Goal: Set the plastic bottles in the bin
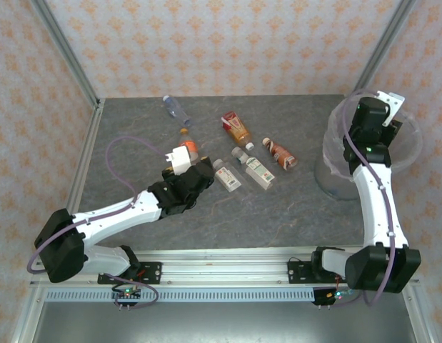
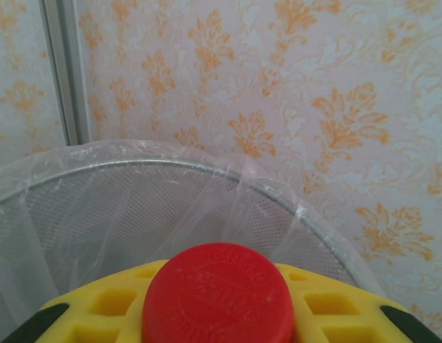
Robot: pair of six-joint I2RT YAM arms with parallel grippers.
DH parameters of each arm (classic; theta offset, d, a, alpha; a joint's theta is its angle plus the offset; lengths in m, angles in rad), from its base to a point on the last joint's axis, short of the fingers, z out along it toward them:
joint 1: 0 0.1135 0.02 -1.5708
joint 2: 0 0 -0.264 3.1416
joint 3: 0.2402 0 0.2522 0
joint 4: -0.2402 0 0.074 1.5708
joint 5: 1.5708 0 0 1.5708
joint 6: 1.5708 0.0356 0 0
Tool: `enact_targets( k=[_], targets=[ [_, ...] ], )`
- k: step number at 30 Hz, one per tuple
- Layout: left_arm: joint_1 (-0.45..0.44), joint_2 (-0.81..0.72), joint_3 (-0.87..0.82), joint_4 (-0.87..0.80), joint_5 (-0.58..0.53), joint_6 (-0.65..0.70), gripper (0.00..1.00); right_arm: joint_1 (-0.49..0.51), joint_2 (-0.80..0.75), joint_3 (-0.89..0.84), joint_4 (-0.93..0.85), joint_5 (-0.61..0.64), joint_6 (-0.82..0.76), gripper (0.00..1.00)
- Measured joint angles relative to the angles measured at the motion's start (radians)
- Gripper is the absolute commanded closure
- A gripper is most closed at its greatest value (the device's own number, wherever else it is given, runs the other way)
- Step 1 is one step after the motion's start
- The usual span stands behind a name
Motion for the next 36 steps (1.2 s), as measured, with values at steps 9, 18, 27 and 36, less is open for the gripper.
enact_targets(
  k=[9,18,27,36],
  targets=[
    [0.000,-0.026,-0.008,-0.026,-0.001,-0.003,0.00,-0.039,0.138,0.106,-0.163,-0.047,0.001,0.76],
    [0.000,-0.047,-0.022,-0.039,-0.011,-0.011,0.00,-0.039,0.172,0.068,-0.187,-0.131,-0.003,0.58],
    [0.000,-0.047,-0.026,-0.045,-0.011,-0.025,0.00,-0.039,0.205,0.035,-0.221,-0.181,0.018,0.36],
    [0.000,-0.047,-0.026,-0.054,-0.011,-0.055,0.00,-0.039,0.195,0.035,-0.239,-0.247,0.050,0.20]
  ],
)
